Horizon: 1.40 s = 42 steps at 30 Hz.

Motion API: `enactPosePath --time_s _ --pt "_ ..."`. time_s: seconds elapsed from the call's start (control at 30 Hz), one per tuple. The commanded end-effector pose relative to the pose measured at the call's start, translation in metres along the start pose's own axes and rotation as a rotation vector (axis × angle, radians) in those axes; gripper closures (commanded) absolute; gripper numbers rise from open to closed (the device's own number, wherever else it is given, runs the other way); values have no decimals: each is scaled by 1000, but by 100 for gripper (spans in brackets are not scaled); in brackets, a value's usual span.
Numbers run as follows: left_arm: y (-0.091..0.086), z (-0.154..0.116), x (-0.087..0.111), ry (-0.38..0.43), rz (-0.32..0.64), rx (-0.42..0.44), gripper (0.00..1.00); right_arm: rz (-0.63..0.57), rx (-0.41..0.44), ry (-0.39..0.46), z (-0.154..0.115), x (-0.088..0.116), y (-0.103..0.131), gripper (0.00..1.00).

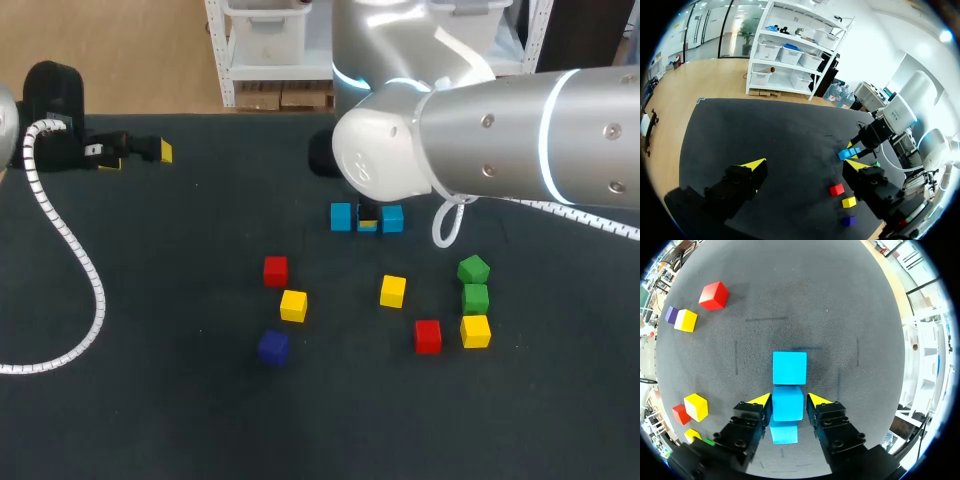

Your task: Place the blue cubes, place green cubes on the blue cubes, place the yellow cubes on the green cubes, then place the red cubes on the yellow cubes, and place purple cube on the red cubes.

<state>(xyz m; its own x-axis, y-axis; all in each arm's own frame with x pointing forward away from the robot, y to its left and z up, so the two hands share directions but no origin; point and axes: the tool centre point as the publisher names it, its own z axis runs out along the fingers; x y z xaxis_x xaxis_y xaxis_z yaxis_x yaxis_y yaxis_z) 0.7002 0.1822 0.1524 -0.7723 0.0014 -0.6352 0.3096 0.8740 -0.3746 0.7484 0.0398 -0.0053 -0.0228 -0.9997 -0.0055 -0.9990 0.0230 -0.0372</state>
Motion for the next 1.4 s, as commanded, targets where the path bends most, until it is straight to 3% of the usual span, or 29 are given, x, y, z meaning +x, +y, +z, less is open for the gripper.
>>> enactPosePath --time_s 0.03,0.07,0.1,0.33,0.6,0.83,1.33,1.37,1.4 --pt "2 0 1 -6 2 11 0 -1 2 -3 -1 0 1 44" --pt "2 0 1 -6 2 11 0 -3 3 -5 -2 0 1 9" --pt "2 0 1 -6 2 11 0 -9 14 -8 -3 0 1 0" --pt "2 0 1 -6 2 11 0 3 10 -39 -20 4 -1 0" --pt "2 0 1 -6 2 11 0 -9 1 -29 -29 27 -5 0" --pt "2 0 1 -6 2 11 0 -16 -20 -8 -19 42 -11 0" --pt "2 0 1 -6 2 11 0 -18 -34 -11 -4 39 -16 0" --pt "2 0 1 -6 2 11 0 -18 -34 -11 -4 39 -16 11" --pt "2 0 1 -6 2 11 0 -17 -34 -11 -3 39 -17 40"
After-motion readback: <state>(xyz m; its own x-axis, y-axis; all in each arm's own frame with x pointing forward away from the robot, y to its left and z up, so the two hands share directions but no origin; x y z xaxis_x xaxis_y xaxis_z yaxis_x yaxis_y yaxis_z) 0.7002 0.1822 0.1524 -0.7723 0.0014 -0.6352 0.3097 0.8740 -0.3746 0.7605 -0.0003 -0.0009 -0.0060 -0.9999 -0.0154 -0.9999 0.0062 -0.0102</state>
